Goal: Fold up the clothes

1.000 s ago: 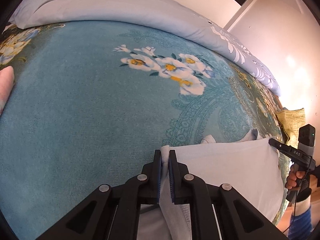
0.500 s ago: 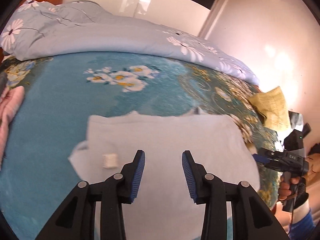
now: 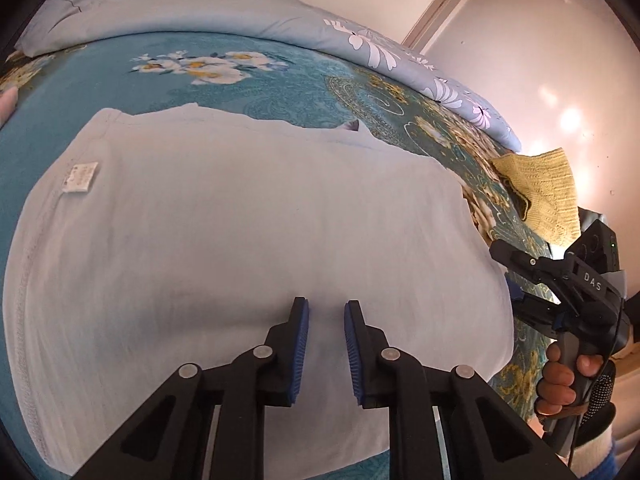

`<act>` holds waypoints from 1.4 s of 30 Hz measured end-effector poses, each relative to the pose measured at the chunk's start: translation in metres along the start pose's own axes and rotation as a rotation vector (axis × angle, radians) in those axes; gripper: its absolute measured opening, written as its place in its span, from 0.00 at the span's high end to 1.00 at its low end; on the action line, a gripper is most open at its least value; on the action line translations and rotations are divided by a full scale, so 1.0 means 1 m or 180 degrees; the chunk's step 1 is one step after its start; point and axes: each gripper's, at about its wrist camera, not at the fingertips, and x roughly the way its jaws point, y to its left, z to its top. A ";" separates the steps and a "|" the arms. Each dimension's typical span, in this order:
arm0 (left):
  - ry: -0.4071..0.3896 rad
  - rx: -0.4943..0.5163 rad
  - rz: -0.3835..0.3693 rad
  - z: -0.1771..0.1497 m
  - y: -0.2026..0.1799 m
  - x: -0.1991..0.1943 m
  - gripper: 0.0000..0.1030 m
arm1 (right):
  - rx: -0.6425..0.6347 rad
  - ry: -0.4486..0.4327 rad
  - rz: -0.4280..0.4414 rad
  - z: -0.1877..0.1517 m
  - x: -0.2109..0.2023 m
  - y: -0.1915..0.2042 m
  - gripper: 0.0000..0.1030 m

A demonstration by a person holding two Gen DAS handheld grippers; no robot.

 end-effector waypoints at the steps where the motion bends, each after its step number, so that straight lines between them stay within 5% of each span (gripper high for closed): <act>1: -0.0022 -0.0032 -0.0005 -0.001 0.001 0.000 0.81 | 0.0040 0.0007 0.0020 0.000 0.001 0.000 0.71; 2: -0.0050 -0.0044 0.0009 -0.003 0.000 -0.001 0.81 | 0.0080 0.0028 0.0052 -0.001 0.001 0.000 0.90; 8: -0.0160 -0.0142 0.0126 -0.024 0.007 -0.025 0.80 | -0.0079 -0.0030 -0.0093 0.004 -0.014 0.040 0.92; 14: -0.0203 -0.0527 -0.0292 -0.042 0.037 -0.051 0.80 | -0.0697 0.0039 -0.0395 0.000 -0.020 0.124 0.92; 17: -0.0370 -0.0705 -0.0303 -0.049 0.060 -0.077 0.80 | -0.0968 0.0077 -0.0466 -0.005 -0.016 0.165 0.92; 28: -0.0795 -0.1337 -0.0102 -0.067 0.153 -0.146 0.75 | -0.2067 0.0513 -0.0776 -0.054 0.079 0.297 0.92; 36: -0.0664 -0.1422 -0.0075 -0.080 0.171 -0.150 0.74 | -0.2446 0.1153 -0.1173 -0.125 0.187 0.294 0.91; 39: -0.0636 -0.1404 -0.0041 -0.086 0.174 -0.156 0.74 | -0.2393 0.1327 -0.1013 -0.126 0.189 0.287 0.85; 42: -0.0638 -0.1369 -0.0045 -0.089 0.173 -0.168 0.73 | -0.1983 0.1276 -0.0575 -0.109 0.163 0.277 0.85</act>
